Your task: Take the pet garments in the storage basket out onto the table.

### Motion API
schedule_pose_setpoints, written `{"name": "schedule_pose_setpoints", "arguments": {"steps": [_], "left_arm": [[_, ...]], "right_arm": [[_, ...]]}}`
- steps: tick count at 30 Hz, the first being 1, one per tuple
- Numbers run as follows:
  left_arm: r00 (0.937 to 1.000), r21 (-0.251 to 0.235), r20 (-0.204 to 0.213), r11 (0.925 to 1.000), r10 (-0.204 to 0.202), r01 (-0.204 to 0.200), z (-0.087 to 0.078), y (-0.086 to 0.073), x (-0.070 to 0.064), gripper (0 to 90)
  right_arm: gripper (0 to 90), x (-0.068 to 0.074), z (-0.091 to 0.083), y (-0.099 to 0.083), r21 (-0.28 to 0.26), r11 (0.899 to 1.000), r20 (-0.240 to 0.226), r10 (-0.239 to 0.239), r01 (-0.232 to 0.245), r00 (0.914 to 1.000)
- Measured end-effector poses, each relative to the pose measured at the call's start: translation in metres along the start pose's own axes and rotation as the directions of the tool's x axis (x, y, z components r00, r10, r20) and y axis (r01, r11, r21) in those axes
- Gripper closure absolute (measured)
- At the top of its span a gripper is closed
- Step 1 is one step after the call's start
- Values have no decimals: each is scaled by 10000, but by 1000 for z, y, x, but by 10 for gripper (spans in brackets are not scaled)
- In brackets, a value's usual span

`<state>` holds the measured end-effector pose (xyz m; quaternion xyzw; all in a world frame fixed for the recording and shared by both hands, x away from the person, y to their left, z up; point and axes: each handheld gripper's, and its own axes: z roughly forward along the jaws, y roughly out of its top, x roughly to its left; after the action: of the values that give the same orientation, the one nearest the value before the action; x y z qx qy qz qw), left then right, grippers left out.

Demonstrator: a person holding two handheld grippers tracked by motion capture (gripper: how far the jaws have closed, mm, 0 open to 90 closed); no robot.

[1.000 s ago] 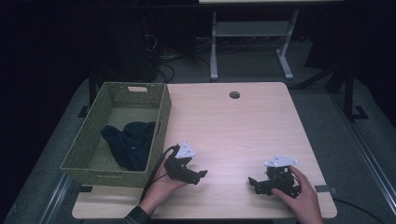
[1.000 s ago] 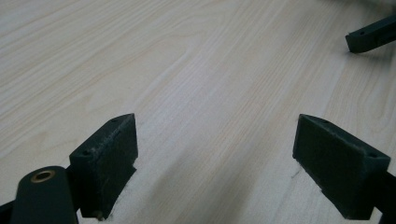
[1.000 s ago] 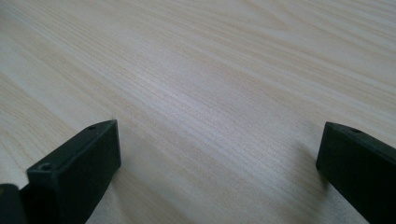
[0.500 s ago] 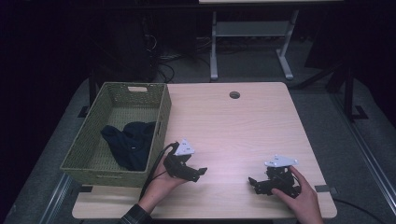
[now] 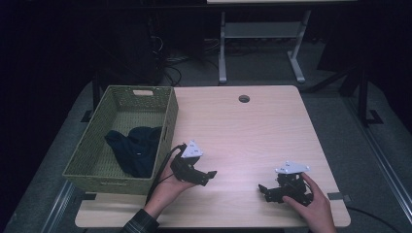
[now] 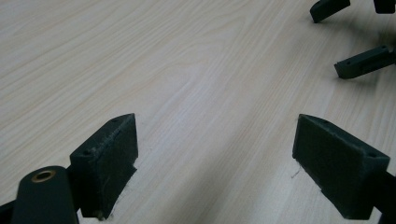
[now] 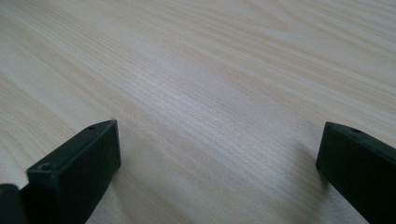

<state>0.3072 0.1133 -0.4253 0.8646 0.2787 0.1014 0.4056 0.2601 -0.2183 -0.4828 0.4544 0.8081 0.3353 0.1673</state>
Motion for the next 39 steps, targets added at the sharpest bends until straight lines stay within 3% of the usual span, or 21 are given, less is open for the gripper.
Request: {"name": "schedule_pose_setpoints", "arguments": {"steps": [22, 39], "left_arm": [[9997, -215, 174, 9996, 178, -174, -9, 23, 4, 137], [9997, -531, 36, 9983, 241, -238, -22, 42, 15, 139]], "right_arm": [[0, 0, 0, 0, -10, 10000, -8, 14, -14, 10000], [0, 0, 0, 0, -15, 10000, 4, -17, 17, 10000]]}}
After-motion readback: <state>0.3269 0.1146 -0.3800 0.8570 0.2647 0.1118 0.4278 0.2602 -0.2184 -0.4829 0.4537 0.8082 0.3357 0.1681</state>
